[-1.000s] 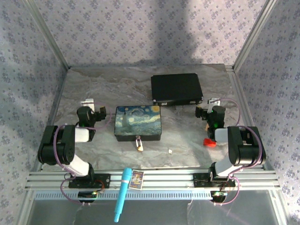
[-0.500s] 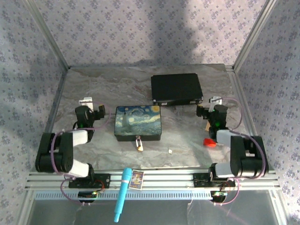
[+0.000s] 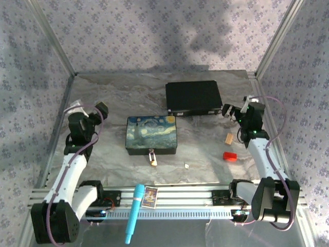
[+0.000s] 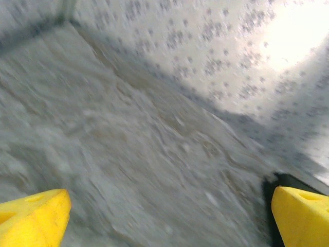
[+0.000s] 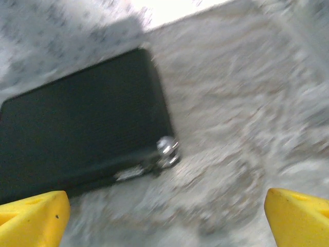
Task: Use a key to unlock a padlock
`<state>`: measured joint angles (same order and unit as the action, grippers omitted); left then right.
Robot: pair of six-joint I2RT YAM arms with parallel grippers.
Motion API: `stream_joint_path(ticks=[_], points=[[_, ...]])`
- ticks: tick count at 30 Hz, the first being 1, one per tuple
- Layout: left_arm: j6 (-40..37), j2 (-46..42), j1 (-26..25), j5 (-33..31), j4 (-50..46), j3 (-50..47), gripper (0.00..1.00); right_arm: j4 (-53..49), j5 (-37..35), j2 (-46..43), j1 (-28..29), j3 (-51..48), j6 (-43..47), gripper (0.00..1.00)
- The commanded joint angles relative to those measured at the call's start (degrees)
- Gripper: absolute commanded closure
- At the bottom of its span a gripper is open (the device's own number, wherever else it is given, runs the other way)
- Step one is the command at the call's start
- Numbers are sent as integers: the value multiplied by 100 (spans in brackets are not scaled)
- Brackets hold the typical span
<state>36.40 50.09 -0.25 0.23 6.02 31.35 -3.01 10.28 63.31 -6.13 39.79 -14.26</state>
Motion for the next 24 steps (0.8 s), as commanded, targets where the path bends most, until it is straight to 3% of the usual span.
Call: stream_joint_path(ticks=[1,4,7,13,19,24], points=[[912,-118,-340,865,-1190,156,0,-1476,1270,120,310,200,-255,1],[1001,-191,-1188,358,-2134,547,0,-2109,816,32,869,292,-252,1],[1209,-15,-2022,351,-2576,873,0,-2269,416,-216,1443,167,-466,3],[1886,234,-3774,-18,-2670,1114,5,-2693,-331,-580,2831,-101,-1002,17],[2445,643,-4742,-288,-2342,969,15,-2714,-942,-629,4249,-596,-1902,31],[2569,1013,-5277,-486,-2209,1100,15,-2478,-1175,-587,5230,-877,-2700,36]])
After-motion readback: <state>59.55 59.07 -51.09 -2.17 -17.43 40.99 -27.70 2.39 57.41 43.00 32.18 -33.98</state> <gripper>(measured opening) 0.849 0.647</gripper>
